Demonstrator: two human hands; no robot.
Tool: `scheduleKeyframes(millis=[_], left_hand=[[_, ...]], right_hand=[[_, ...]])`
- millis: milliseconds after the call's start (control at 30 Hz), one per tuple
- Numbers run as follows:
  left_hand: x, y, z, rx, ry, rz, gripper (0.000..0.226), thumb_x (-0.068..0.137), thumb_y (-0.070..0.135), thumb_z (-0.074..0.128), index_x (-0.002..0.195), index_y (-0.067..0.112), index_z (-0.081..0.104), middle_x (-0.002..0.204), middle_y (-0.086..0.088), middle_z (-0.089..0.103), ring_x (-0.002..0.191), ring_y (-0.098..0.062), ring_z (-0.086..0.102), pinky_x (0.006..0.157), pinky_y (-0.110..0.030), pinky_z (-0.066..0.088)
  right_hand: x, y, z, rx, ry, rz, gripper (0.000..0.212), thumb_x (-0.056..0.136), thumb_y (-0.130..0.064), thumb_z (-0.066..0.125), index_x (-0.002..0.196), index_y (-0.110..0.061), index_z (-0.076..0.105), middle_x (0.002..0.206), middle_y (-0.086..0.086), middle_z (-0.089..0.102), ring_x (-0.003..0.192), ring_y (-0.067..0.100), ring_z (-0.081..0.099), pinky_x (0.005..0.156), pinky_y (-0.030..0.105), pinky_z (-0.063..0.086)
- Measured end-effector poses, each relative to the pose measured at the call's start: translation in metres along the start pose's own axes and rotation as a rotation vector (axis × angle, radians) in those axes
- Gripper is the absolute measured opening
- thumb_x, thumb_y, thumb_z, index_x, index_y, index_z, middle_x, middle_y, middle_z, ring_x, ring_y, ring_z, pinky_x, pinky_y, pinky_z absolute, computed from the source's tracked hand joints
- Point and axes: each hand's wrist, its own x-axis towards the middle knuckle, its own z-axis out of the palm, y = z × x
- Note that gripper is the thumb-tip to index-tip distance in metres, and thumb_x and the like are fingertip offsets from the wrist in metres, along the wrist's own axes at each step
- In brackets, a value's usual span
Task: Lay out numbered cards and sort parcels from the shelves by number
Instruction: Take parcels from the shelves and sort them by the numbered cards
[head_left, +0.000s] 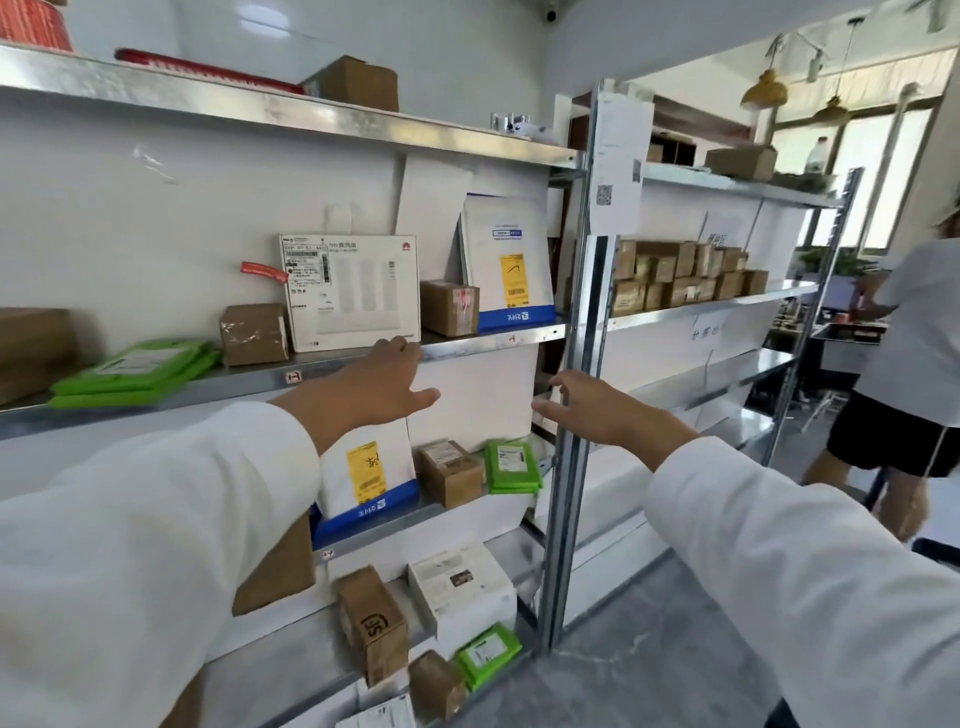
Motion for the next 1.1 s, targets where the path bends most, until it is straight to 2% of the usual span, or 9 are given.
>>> scheduleKeyframes(millis=[200,367,467,600,700,833,1100], left_hand=[[0.051,0.029,0.005,-0.007,0.032,0.051,0.056,0.093,0.047,0.052,0.133,0.009,0.042,0.131,-0.009,0.043,0.119,-0.024,0.041,0.097,-0.039,0.042],[0.1,0.038,0.018,-0.014,0.037,0.06,0.058,0.093,0.046,0.053,0.135,0.009,0.04,0.137,-0.011,0.041,0.125,-0.026,0.039,0.1,-0.043,0.042],[0.133,0.04,0.028,-0.049,0.054,0.06,0.054,0.093,0.045,0.053,0.131,0.009,0.042,0.133,-0.01,0.043,0.119,-0.024,0.042,0.092,-0.034,0.042],[0.181,0.036,0.044,-0.069,0.075,0.057,0.056,0.093,0.046,0.052,0.134,0.009,0.041,0.135,-0.01,0.043,0.12,-0.023,0.043,0.09,-0.032,0.04],[0.219,0.029,0.051,-0.079,0.063,0.051,0.052,0.093,0.045,0.052,0.131,0.01,0.042,0.133,-0.009,0.042,0.119,-0.023,0.042,0.083,-0.03,0.038],[0.27,0.017,0.051,-0.123,0.121,0.034,0.052,0.092,0.043,0.054,0.131,0.009,0.043,0.134,-0.008,0.043,0.123,-0.022,0.042,0.094,-0.032,0.039],[0.335,0.007,0.069,-0.1,0.067,0.013,0.054,0.093,0.042,0.053,0.132,0.007,0.04,0.133,-0.011,0.043,0.12,-0.023,0.043,0.097,-0.033,0.04]], right_hand=[[0.027,0.036,-0.021,0.033,0.035,0.011,0.059,0.092,-0.055,0.05,0.133,-0.015,0.042,0.132,0.008,0.051,0.113,0.023,0.052,0.097,0.041,0.045],[0.065,0.06,-0.03,0.002,0.038,-0.004,0.068,0.092,-0.056,0.05,0.142,-0.012,0.036,0.143,0.008,0.043,0.125,0.023,0.046,0.102,0.039,0.04],[0.093,0.07,-0.035,-0.006,0.045,-0.018,0.065,0.093,-0.052,0.05,0.141,-0.011,0.036,0.143,0.009,0.043,0.125,0.023,0.046,0.101,0.037,0.04],[0.138,0.08,-0.043,0.01,0.064,-0.03,0.054,0.096,-0.044,0.052,0.136,-0.009,0.041,0.131,0.009,0.051,0.101,0.016,0.048,0.085,0.029,0.039],[0.177,0.086,-0.051,-0.014,0.05,-0.037,0.054,0.095,-0.044,0.053,0.136,-0.012,0.041,0.13,0.008,0.05,0.099,0.015,0.047,0.082,0.028,0.039],[0.227,0.093,-0.058,-0.058,0.086,-0.053,0.056,0.095,-0.048,0.05,0.137,-0.013,0.039,0.138,0.009,0.047,0.117,0.021,0.05,0.087,0.029,0.039],[0.301,0.118,-0.044,-0.03,0.057,-0.007,0.053,0.093,-0.053,0.049,0.13,-0.015,0.041,0.127,0.004,0.048,0.105,0.018,0.053,0.085,0.033,0.046]])
